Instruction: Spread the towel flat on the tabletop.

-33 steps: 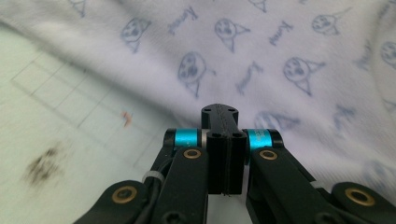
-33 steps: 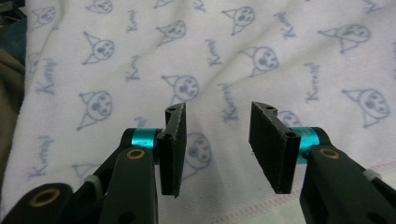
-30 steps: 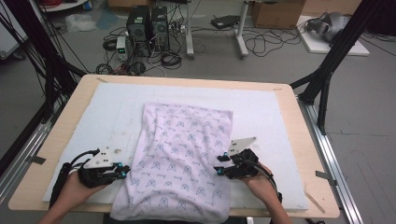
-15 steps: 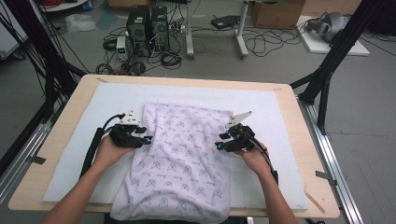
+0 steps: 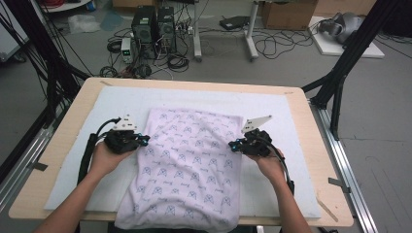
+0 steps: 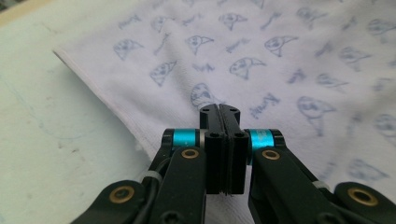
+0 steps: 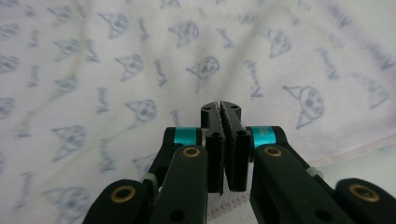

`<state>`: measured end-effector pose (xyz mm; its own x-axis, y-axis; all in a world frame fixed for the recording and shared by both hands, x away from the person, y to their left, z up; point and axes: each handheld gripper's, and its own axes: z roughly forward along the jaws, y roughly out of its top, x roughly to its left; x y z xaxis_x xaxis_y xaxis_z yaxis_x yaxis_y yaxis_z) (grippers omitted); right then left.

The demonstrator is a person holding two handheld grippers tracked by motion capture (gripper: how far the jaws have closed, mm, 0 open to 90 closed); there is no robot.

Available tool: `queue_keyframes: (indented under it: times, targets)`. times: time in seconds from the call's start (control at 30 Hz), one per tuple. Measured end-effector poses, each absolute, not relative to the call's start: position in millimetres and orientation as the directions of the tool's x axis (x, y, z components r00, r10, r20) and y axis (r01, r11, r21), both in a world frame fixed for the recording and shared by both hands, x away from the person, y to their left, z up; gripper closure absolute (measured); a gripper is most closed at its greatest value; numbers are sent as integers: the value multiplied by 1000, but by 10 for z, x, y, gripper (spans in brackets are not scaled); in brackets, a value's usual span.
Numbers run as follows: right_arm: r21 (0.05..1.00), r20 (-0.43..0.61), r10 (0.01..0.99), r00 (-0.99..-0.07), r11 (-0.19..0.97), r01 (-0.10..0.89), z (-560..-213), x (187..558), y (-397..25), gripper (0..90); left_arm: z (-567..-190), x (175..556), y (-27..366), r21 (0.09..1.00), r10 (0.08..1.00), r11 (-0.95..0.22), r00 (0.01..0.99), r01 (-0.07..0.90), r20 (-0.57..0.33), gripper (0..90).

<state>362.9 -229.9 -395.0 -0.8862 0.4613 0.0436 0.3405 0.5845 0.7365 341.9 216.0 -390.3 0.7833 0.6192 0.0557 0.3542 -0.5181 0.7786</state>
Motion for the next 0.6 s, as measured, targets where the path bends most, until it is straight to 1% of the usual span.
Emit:
queue_keyframes:
  times: [0.03, 0.07, 0.1, 0.17, 0.2, 0.23, 0.27, 0.3, 0.33, 0.37, 0.4, 0.43, 0.47, 0.53, 0.57, 0.6]
  targets:
    - [741, 41, 449, -893, 586, 328, -3900, 3565, -2302, 887, -3903, 3419, 2160, 779, 619, -518, 783, 354, 56, 886]
    - [737, 22, 440, -898, 600, 312, -3867, 3502, -2294, 887, -3859, 3291, 2197, 782, 610, -520, 790, 344, 58, 886]
    - [726, 15, 430, -903, 616, 306, -3849, 3443, -2283, 887, -3859, 3291, 2197, 782, 610, -520, 790, 344, 58, 886]
    - [715, 13, 420, -907, 630, 302, -3840, 3384, -2281, 887, -3842, 3125, 2226, 788, 593, -522, 803, 327, 59, 885]
    - [714, 31, 399, -917, 633, 300, -3861, 3235, -2282, 887, -3864, 2914, 2270, 788, 567, -527, 822, 317, 49, 885]
    - [710, 49, 378, -925, 638, 299, -3887, 3142, -2288, 886, -3864, 2914, 2270, 788, 567, -527, 822, 317, 49, 885]
    - [710, 49, 378, -925, 638, 299, -3887, 3142, -2288, 886, -3892, 2794, 2296, 789, 549, -528, 835, 313, 36, 885]
    - [701, 83, 329, -941, 652, 290, -3969, 2936, -2285, 882, -3924, 2678, 2320, 789, 536, -528, 844, 314, 22, 881]
    - [697, 90, 300, -950, 662, 275, -4001, 2840, -2278, 874, -3953, 2575, 2338, 788, 525, -529, 851, 314, 14, 874]
    - [699, 93, 286, -954, 664, 267, -4016, 2770, -2275, 843, -3973, 2499, 2354, 788, 513, -535, 858, 306, 14, 844]
    - [698, 84, 289, -954, 666, 263, -4005, 2732, -2276, 803, -3979, 2458, 2362, 791, 505, -533, 863, 301, 12, 779]
    - [699, 68, 300, -952, 666, 260, -3972, 2735, -2278, 759, -3972, 2462, 2358, 791, 506, -537, 862, 294, 23, 730]
    - [704, 39, 322, -946, 663, 255, -3935, 2772, -2277, 697, -3956, 2501, 2342, 786, 510, -547, 859, 287, 42, 700]
    - [714, 43, 367, -929, 639, 286, -3878, 2915, -2269, 642, -3924, 2658, 2291, 793, 520, -539, 853, 283, 50, 646]
    - [719, 38, 383, -923, 631, 291, -3874, 3005, -2252, 622, -3917, 2752, 2248, 792, 528, -546, 846, 273, 72, 631]
    - [719, 42, 398, -917, 625, 304, -3885, 3089, -2223, 614, -3930, 2968, 2150, 790, 537, -541, 841, 288, 61, 628]
